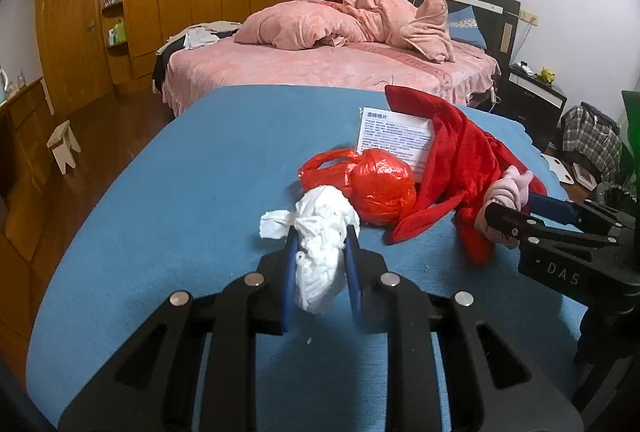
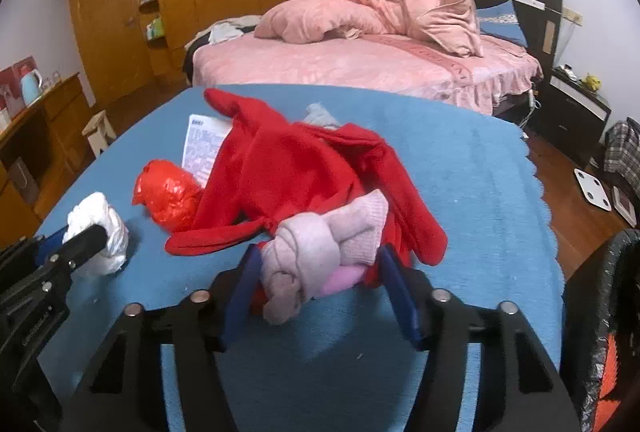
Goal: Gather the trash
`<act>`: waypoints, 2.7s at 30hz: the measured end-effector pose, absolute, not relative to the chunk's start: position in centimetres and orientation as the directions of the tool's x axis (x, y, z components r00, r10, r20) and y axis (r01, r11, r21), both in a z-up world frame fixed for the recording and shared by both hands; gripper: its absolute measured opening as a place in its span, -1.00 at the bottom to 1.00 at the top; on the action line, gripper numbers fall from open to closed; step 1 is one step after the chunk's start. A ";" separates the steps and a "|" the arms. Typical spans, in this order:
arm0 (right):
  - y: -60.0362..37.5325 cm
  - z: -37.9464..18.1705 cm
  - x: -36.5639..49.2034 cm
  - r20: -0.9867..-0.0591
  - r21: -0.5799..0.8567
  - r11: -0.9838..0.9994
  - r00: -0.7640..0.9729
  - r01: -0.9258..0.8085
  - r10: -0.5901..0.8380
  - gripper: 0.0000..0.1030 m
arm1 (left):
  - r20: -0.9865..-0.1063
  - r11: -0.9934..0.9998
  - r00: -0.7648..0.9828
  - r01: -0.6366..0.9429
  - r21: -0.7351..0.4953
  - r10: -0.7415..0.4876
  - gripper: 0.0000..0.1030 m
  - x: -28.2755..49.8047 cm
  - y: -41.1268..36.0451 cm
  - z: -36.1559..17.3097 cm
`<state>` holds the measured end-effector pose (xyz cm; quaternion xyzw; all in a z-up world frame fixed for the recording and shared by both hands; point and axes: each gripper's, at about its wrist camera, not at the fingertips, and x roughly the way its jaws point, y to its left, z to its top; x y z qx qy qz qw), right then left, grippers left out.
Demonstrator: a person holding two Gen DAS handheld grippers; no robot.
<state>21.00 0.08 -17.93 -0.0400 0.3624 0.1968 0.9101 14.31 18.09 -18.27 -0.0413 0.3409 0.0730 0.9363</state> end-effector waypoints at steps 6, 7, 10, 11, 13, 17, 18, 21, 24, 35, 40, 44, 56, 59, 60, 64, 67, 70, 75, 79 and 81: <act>0.1 -17.9 20.4 -0.670 0.101 0.904 0.644 -0.416 0.371 -0.37 | -0.642 0.986 0.758 -0.165 -0.023 0.111 -0.59 14.4 18.0 -18.3; 0.0 -17.8 20.4 -0.668 0.107 0.903 0.643 -0.416 0.375 -0.37 | -0.641 0.986 0.759 -0.166 -0.023 0.113 -0.59 14.3 18.0 -18.3; -0.6 -17.0 19.4 -0.649 0.121 0.899 0.651 -0.421 0.393 -0.40 | -0.634 0.986 0.765 -0.166 -0.017 0.118 -0.59 14.1 17.8 -18.2; -0.8 -16.8 19.3 -0.646 0.123 0.898 0.653 -0.422 0.396 -0.41 | -0.632 0.986 0.766 -0.164 -0.015 0.118 -0.59 14.1 17.7 -18.3; -1.2 -16.5 18.9 -0.640 0.128 0.899 0.658 -0.419 0.398 -0.41 | -0.626 0.988 0.771 -0.156 -0.010 0.116 -0.59 14.0 17.5 -18.2; -2.6 -16.1 18.3 -0.638 0.139 0.907 0.665 -0.396 0.388 -0.41 | -0.609 0.989 0.784 -0.147 0.006 0.120 -0.59 13.6 17.1 -18.0; -2.8 -16.1 18.2 -0.638 0.140 0.909 0.667 -0.391 0.385 -0.41 | -0.603 0.990 0.788 -0.144 0.011 0.121 -0.59 13.5 17.0 -17.9; -3.8 -15.9 17.9 -0.638 0.143 0.916 0.673 -0.374 0.374 -0.41 | -0.588 0.991 0.801 -0.137 0.002 0.112 -0.59 13.0 16.5 -17.4; -4.8 -15.6 17.7 -0.634 0.154 0.922 0.680 -0.356 0.368 -0.41 | -0.584 0.992 0.807 -0.124 -0.021 0.089 -0.59 12.7 15.8 -17.0; -7.9 -14.1 16.5 -0.611 0.159 0.937 0.715 -0.309 0.340 -0.41 | -0.547 0.999 0.837 -0.017 -0.044 -0.010 -0.59 12.2 11.1 -14.9; -10.3 -13.2 15.5 -0.597 0.163 0.944 0.733 -0.285 0.325 -0.41 | -0.538 0.998 0.841 0.044 -0.047 -0.063 -0.59 12.2 8.5 -14.2; -12.9 -12.4 14.6 -0.588 0.157 0.956 0.755 -0.247 0.291 -0.42 | -0.530 0.994 0.841 0.098 -0.052 -0.110 -0.59 12.2 6.3 -13.5; -21.5 -11.3 12.6 -0.568 0.166 0.978 0.799 -0.124 0.197 -0.56 | -0.525 0.964 0.813 0.259 -0.064 -0.254 -0.59 12.7 -1.2 -12.8; -22.0 -11.7 12.5 -0.574 0.181 0.975 0.791 -0.126 0.209 -0.56 | -0.533 0.964 0.809 0.259 -0.056 -0.248 -0.59 12.4 -1.3 -13.3; -22.0 -11.9 12.5 -0.576 0.187 0.973 0.788 -0.132 0.217 -0.54 | -0.536 0.966 0.809 0.254 -0.055 -0.243 -0.59 12.3 -1.0 -13.5; -19.9 -12.8 12.6 -0.584 0.206 0.961 0.765 -0.185 0.272 -0.45 | -0.557 0.978 0.809 0.205 -0.033 -0.188 -0.59 11.9 1.4 -14.3; -16.9 -13.9 12.5 -0.601 0.198 0.948 0.733 -0.249 0.318 -0.25 | -0.575 0.985 0.805 0.170 -0.020 -0.150 -0.59 11.8 3.0 -15.0; -14.8 -14.8 12.4 -0.616 0.185 0.942 0.714 -0.281 0.334 -0.06 | -0.591 0.990 0.797 0.140 -0.011 -0.119 -0.59 11.5 4.4 -15.9; -12.3 -16.8 13.5 -0.660 0.137 0.946 0.686 -0.293 0.308 0.20 | -0.611 0.994 0.786 0.112 -0.003 -0.090 -0.59 11.4 5.8 -16.8; -11.9 -18.1 14.6 -0.685 0.120 0.953 0.672 -0.279 0.283 0.24 | -0.612 0.994 0.785 0.105 -0.011 -0.090 -0.59 11.4 6.0 -17.0; -11.9 -18.6 15.1 -0.695 0.118 0.957 0.666 -0.265 0.271 0.24 | -0.613 0.994 0.785 0.109 -0.009 -0.091 -0.59 11.5 6.0 -17.0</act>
